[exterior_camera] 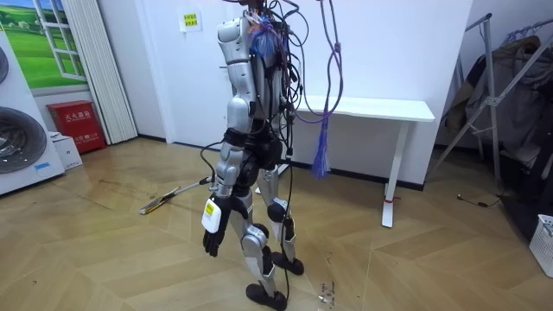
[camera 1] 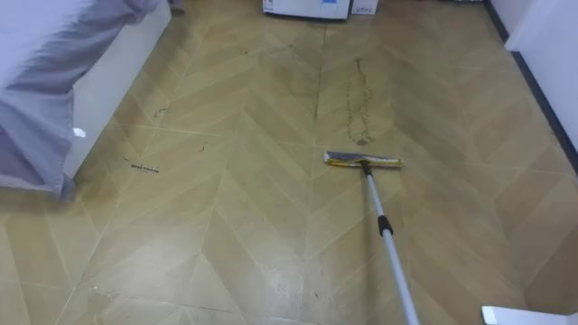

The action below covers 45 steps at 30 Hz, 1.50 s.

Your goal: Mop floor

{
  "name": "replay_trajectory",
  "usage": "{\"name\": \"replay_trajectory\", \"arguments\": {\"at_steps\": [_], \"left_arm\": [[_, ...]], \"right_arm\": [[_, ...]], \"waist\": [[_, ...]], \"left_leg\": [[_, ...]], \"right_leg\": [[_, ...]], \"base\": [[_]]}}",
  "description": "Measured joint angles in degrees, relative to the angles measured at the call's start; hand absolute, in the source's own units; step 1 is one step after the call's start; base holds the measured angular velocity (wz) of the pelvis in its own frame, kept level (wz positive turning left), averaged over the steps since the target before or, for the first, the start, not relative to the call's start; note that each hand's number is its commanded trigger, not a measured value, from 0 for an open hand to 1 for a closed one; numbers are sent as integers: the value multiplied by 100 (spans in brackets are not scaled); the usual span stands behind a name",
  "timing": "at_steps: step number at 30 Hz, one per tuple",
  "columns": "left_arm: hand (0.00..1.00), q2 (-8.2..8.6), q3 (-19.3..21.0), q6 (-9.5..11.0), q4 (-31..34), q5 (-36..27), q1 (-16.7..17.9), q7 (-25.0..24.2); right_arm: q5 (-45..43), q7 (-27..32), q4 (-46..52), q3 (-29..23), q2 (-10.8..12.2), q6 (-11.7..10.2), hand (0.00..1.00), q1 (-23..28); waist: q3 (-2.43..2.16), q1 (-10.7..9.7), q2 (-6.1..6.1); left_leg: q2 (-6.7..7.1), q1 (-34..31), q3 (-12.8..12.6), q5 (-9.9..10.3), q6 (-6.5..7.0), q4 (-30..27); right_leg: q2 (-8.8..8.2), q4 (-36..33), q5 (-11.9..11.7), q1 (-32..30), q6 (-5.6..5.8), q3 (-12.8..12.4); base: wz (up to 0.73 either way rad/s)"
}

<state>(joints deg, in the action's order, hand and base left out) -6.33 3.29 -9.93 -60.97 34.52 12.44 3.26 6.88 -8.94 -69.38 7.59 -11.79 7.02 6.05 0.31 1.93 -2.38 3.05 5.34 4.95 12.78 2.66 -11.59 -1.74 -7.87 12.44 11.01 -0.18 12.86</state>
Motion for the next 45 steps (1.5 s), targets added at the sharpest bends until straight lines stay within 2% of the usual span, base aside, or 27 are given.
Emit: {"name": "replay_trajectory", "arguments": {"at_steps": [10,21,25,34,36,38,42,45], "left_arm": [[0,-10,165,18,-94,-7,-73,3],[0,39,99,36,-99,5,-49,5],[0,39,87,38,-105,-3,-46,6],[0,47,82,73,-390,-5,-429,-1],[0,51,61,113,-513,-12,-619,2],[0,42,-65,138,-586,-15,-745,3],[0,29,-121,177,-814,-70,-956,34],[0,30,-71,174,-926,-123,-987,127]], "right_arm": [[-41,-49,-87,-62,-1,-3,100,-47],[-21,-51,-89,-73,2,-19,100,-43],[6,-43,-90,-57,1,-104,100,-41],[59,-45,-244,-103,-15,-248,100,-193],[74,-33,-318,-130,-20,-266,100,-298],[78,-51,-363,-209,-49,-337,100,-365],[251,-74,-415,-212,-84,-398,100,-485],[268,-106,-427,-220,-148,-407,100,-526]], "waist": [[2,-4,11],[5,7,14],[-7,4,11],[-26,-29,84],[-1,-48,119],[4,-108,152],[22,-161,151],[14,-147,170]], "left_leg": [[-2,-7,0,6,-3,-30],[-26,-28,-8,6,-3,-17],[-17,-152,-18,5,-3,-39],[-33,-890,-23,23,-3,-455],[-38,-1182,-18,52,5,-655],[-42,-1441,-33,81,22,-836],[-33,-1949,-39,177,48,-1250],[-32,-2363,-41,361,58,-1771]], "right_leg": [[-1,-9,-1,2,-2,13],[3,-13,-1,-28,-2,4],[2,-40,-3,-147,-5,1],[-5,-330,-8,-830,-14,6],[-7,-454,-6,-1061,-16,34],[-22,-631,11,-1301,-25,59],[-109,-1228,216,-1871,-34,35],[-129,-1713,425,-2309,-32,-15]], "base": [[0],[0],[0],[3],[10],[11],[2],[0]]}}
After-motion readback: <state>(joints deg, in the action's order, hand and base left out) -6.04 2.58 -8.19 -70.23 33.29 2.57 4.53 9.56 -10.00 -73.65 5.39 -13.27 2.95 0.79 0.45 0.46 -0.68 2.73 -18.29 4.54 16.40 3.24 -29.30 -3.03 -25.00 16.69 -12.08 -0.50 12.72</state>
